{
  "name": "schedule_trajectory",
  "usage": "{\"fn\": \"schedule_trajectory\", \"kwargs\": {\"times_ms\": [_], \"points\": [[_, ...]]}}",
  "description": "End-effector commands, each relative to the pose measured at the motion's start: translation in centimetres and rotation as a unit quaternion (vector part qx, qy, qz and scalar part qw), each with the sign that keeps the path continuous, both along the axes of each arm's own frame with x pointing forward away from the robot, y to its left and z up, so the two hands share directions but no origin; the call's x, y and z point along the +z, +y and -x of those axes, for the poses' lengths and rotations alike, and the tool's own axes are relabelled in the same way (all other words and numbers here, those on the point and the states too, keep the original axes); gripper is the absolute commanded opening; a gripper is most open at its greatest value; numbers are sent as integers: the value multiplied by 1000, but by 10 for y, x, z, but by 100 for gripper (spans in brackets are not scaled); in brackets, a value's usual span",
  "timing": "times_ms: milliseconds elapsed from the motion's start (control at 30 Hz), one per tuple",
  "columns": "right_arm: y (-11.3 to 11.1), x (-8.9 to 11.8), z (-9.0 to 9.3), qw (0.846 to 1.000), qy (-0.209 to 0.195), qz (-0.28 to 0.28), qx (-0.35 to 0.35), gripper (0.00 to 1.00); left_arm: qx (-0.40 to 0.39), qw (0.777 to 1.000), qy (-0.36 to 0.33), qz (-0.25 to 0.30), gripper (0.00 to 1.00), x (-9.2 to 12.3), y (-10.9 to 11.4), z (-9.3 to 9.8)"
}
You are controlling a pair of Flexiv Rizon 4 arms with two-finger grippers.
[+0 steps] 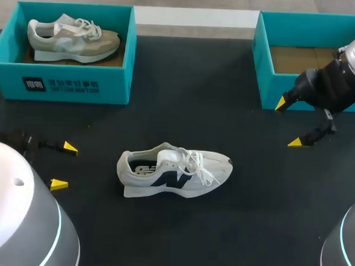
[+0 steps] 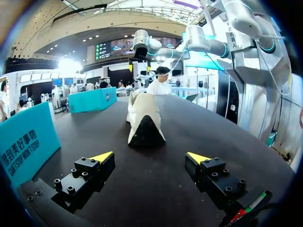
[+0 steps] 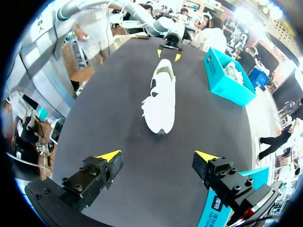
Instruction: Take the shoe out of the shoebox, open the shoe tongue, remove and reinsert the insole, then place the shoe into the shoebox
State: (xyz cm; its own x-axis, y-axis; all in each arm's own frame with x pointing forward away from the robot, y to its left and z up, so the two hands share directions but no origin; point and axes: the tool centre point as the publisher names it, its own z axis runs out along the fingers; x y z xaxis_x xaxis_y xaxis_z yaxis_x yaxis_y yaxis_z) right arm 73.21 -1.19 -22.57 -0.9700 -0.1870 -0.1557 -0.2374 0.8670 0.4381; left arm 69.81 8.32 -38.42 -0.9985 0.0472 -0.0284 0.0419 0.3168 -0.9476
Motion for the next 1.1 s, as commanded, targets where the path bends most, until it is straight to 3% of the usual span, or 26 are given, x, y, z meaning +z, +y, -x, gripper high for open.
{"fn": "schedule_trajectory", "kwargs": {"times_ms": [33, 200, 433, 733, 1100], "points": [[1, -1, 0, 1000, 0, 2, -1, 100, 1, 1000, 0, 0, 100, 0, 0, 0], [1, -1, 0, 1000, 0, 2, -1, 100, 1, 1000, 0, 0, 100, 0, 0, 0], [1, -1, 0, 1000, 0, 2, -1, 100, 72, 997, -7, 9, 100, -5, -24, 9], [1, -1, 0, 1000, 0, 2, -1, 100, 90, 996, 9, 19, 100, -11, -52, 15], [1, -1, 0, 1000, 0, 2, -1, 100, 90, 996, 9, 19, 100, -11, -52, 15]]}}
